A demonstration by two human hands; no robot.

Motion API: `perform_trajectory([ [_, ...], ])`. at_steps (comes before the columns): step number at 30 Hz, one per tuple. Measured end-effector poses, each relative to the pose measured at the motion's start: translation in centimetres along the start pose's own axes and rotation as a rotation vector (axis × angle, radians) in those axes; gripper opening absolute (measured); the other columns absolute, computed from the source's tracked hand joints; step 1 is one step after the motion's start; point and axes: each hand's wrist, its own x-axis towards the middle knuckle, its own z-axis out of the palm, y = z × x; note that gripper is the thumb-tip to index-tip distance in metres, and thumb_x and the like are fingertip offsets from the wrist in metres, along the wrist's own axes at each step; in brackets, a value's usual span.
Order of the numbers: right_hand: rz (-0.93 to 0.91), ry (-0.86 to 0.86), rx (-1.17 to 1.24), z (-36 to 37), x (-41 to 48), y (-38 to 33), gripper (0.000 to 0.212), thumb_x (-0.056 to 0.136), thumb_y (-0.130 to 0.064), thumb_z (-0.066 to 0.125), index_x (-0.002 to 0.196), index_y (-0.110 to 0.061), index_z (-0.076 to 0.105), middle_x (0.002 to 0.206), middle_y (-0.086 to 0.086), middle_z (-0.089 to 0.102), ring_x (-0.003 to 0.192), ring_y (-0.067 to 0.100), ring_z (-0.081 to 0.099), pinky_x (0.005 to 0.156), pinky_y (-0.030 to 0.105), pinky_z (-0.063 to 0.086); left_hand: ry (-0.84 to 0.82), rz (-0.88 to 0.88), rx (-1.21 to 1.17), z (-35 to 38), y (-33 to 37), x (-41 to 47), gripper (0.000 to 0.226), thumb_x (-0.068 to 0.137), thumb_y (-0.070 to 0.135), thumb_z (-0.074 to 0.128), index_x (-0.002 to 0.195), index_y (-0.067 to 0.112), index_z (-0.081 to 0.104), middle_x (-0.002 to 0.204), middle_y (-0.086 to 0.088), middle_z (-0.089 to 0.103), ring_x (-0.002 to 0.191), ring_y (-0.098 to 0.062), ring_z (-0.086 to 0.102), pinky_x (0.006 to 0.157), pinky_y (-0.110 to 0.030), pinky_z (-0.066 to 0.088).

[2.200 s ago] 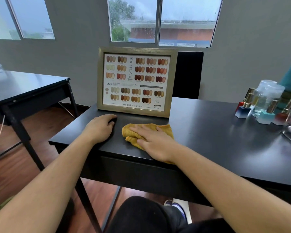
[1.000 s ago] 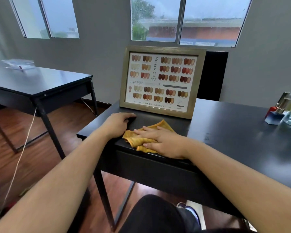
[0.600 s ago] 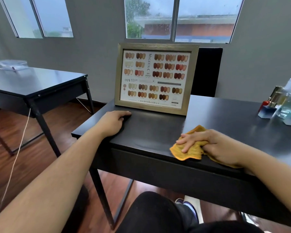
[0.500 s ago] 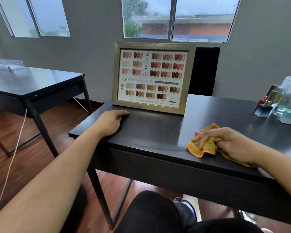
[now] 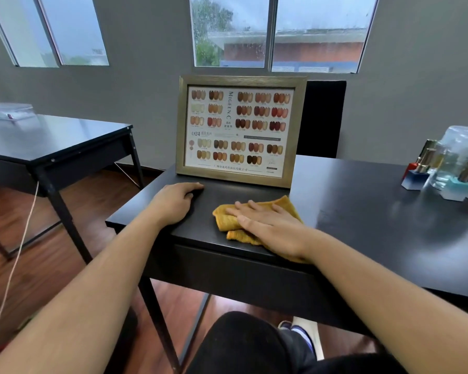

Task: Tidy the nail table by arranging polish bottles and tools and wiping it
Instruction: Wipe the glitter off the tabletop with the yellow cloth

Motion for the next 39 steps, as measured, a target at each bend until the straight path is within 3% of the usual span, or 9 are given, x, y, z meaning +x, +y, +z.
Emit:
perform_trajectory([
  [4,-0.012,-0.029,0.092,-1.2,-2.1,1.1,0.048,0.102,-0.039,0.003,0.147,-0.043,0.017,0.155,-0.020,0.014,0.129,-0.013,0.001,0.106,0.017,-0.008,0.001,0.010,-0.012,-0.2,-0.1,-0.1,0.043,0.096,0.012,0.037,0.134,0.029,0.049,0.143,0.005,0.046,0.134,-0.020,0.038,0.110,-0.031,0.026],
  [7,0.078,0.003,0.036,-2.2,-4.0,3.6,0.046,0.102,-0.036,0.006,0.147,-0.044,0.014,0.154,-0.020,0.013,0.122,-0.013,0.000,0.100,0.014,-0.007,0.006,0.017,-0.020,-0.1,-0.2,-0.1,0.043,0.096,0.012,0.038,0.133,0.029,0.050,0.142,0.005,0.047,0.133,-0.019,0.038,0.111,-0.030,0.026],
  [11,0.254,0.073,-0.039,-3.4,-6.2,8.1,0.048,0.101,-0.037,0.008,0.149,-0.037,0.010,0.158,-0.014,0.007,0.144,0.003,0.000,0.118,0.035,-0.006,0.012,0.010,-0.025,-0.1,-0.2,-0.1,0.042,0.096,0.012,0.038,0.133,0.029,0.050,0.143,0.005,0.047,0.134,-0.020,0.038,0.111,-0.031,0.026],
  [14,0.403,0.148,-0.088,-3.7,-7.3,10.3,0.052,0.100,-0.046,0.019,0.149,-0.035,0.008,0.159,-0.013,0.003,0.145,0.005,-0.002,0.118,0.042,-0.005,0.010,0.010,-0.021,-0.1,-0.1,-0.1,0.043,0.096,0.012,0.038,0.133,0.030,0.050,0.143,0.004,0.046,0.134,-0.020,0.038,0.111,-0.031,0.025],
  [16,0.389,0.208,-0.089,-3.5,-7.7,10.5,0.054,0.097,-0.049,0.026,0.148,-0.040,0.009,0.158,-0.015,0.006,0.145,0.005,0.000,0.117,0.048,-0.004,0.010,0.006,-0.022,-0.1,-0.1,-0.1,0.043,0.096,0.012,0.038,0.133,0.031,0.050,0.143,0.004,0.046,0.134,-0.021,0.038,0.111,-0.032,0.026],
  [19,0.426,0.151,-0.222,-2.8,-7.3,9.6,0.064,0.089,-0.066,0.019,0.146,-0.047,0.001,0.157,-0.019,-0.005,0.146,0.009,-0.006,0.112,0.060,-0.007,0.013,0.007,-0.005,-0.1,-0.1,-0.1,0.043,0.096,0.012,0.038,0.133,0.030,0.050,0.142,0.003,0.047,0.133,-0.022,0.039,0.110,-0.032,0.027],
  [23,0.574,0.144,-0.262,-1.8,-5.4,7.4,0.083,0.079,-0.079,0.011,0.148,-0.037,-0.009,0.158,-0.003,-0.017,0.146,0.025,-0.012,0.107,0.069,-0.008,0.017,0.011,0.012,0.1,-0.1,0.0,0.043,0.096,0.011,0.038,0.133,0.030,0.050,0.142,0.002,0.048,0.132,-0.022,0.040,0.109,-0.031,0.027],
  [32,0.330,0.153,-0.272,2.1,1.2,-0.2,0.093,0.081,-0.077,0.012,0.150,-0.019,-0.008,0.159,0.006,-0.013,0.146,0.026,-0.011,0.114,0.057,-0.009,0.007,-0.008,0.016,0.2,-0.3,0.3,0.043,0.096,0.013,0.037,0.132,0.034,0.049,0.142,0.004,0.047,0.132,-0.022,0.040,0.107,-0.034,0.031],
  [39,0.063,0.053,-0.273,2.4,2.5,-1.7,0.058,0.094,-0.060,0.015,0.147,-0.044,0.000,0.160,-0.006,-0.009,0.146,0.017,-0.012,0.114,0.054,-0.010,0.002,0.002,0.011,0.1,-0.3,0.2,0.043,0.096,0.012,0.037,0.133,0.032,0.049,0.142,0.003,0.047,0.132,-0.021,0.039,0.107,-0.032,0.030],
])
